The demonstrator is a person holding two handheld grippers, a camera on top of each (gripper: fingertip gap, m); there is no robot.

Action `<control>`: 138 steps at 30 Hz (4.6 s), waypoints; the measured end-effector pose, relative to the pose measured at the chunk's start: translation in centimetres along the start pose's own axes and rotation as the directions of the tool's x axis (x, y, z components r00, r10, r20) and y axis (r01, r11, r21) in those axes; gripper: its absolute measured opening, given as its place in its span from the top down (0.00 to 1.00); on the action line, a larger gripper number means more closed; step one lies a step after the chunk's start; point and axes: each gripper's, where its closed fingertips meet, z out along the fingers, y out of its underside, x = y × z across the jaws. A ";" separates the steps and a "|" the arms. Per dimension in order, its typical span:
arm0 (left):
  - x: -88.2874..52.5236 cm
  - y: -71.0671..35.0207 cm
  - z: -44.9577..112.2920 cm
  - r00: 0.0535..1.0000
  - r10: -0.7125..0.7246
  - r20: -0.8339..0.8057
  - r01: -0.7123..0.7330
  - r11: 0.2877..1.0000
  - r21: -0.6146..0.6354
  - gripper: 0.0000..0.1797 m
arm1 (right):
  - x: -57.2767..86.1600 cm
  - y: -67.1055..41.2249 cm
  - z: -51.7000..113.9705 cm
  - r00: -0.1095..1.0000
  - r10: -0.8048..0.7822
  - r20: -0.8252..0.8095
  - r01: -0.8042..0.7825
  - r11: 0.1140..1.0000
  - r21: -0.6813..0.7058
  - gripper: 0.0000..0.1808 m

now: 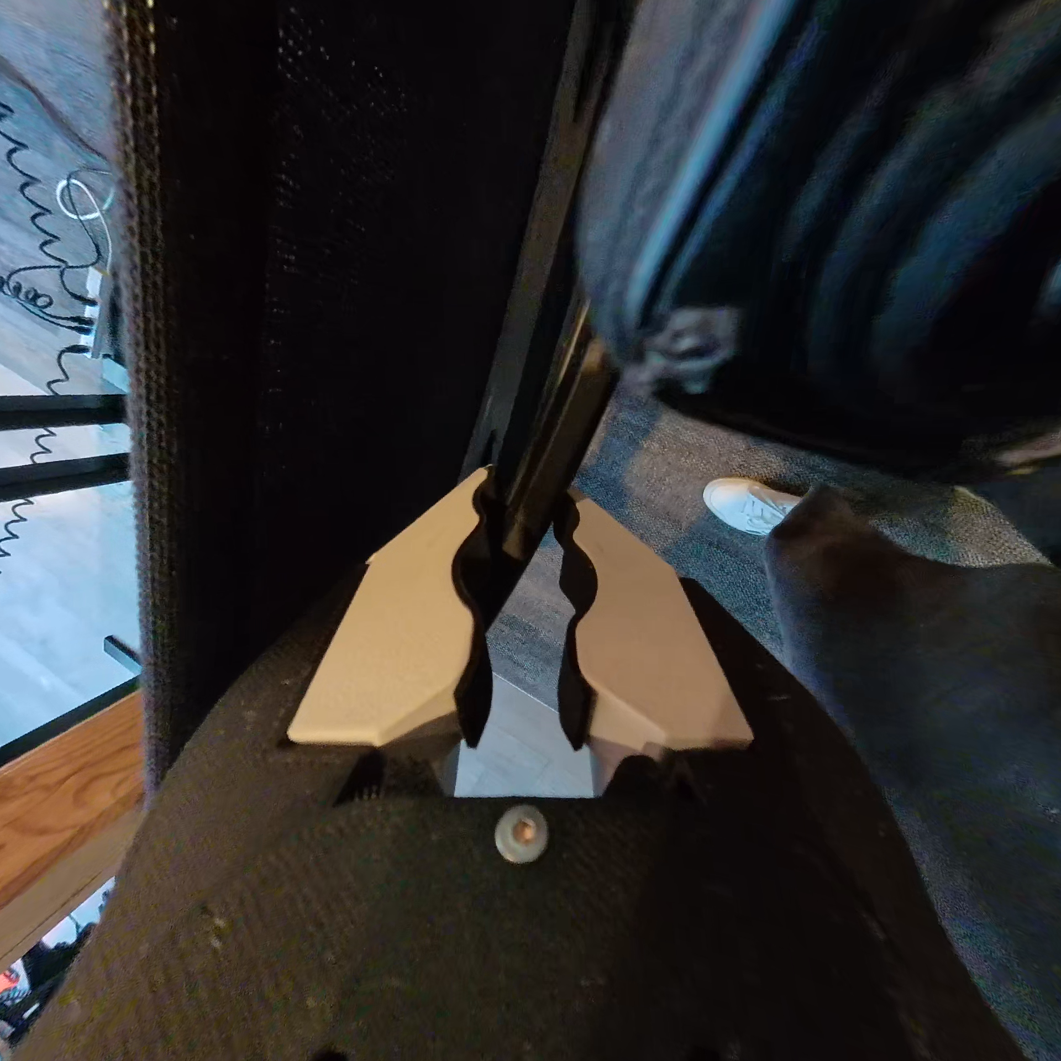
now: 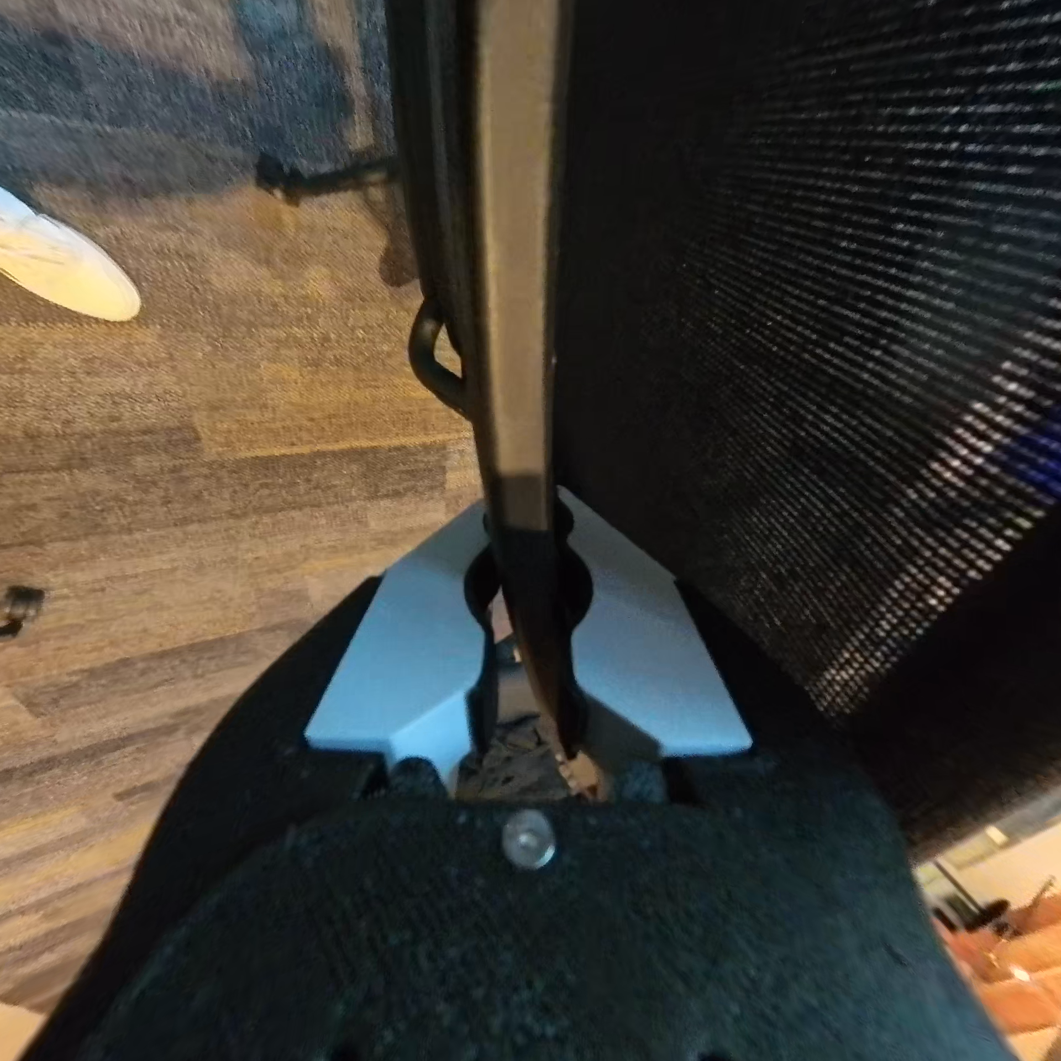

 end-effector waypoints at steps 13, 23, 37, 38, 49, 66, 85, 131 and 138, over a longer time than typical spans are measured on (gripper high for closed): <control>-7.0 9.3 -0.2 0.995 0.077 0.066 -0.068 0.988 -0.139 0.89 | -0.4 -11.8 -1.7 0.973 0.226 0.041 -0.229 0.968 0.101 0.94; -7.0 9.5 -0.1 0.995 0.095 0.041 -0.090 0.990 -0.110 0.89 | -0.5 -11.6 -1.6 0.969 0.247 0.017 -0.247 0.963 0.111 0.93; -0.7 1.0 0.2 0.993 -0.045 0.111 0.056 0.994 -0.096 0.90 | 1.0 4.9 -3.0 0.932 0.232 -0.279 -0.211 0.972 0.104 0.71; -0.4 0.3 0.2 0.990 -0.053 0.134 0.066 0.993 -0.094 0.90 | 0.5 6.8 -4.1 0.911 0.295 -0.289 -0.261 0.954 0.150 0.74; 11.3 -28.2 -4.1 0.991 -0.068 0.118 0.029 0.953 0.300 0.77 | -22.4 31.4 -7.5 0.213 0.977 0.031 -0.964 0.205 0.167 0.73; 42.5 -79.1 2.4 0.769 0.328 -0.548 -0.099 0.909 0.405 0.76 | -41.0 72.6 -11.5 -0.662 0.733 -0.155 -0.749 -0.645 0.150 0.73; 71.2 -133.7 0.0 0.509 0.619 -0.598 -0.151 0.748 0.646 0.76 | -48.7 131.7 -13.1 -0.790 0.513 -0.336 -0.613 -0.669 0.420 0.76; 5.2 -249.1 48.1 0.819 -0.425 -0.386 0.570 0.678 0.464 0.78 | 66.3 242.0 35.5 0.188 0.814 0.549 -0.642 -0.321 0.696 0.73; -15.5 -259.0 59.0 0.847 -0.407 -0.340 0.530 0.684 0.501 0.82 | 84.7 244.5 48.7 0.010 0.749 0.662 -0.667 -0.489 0.563 0.74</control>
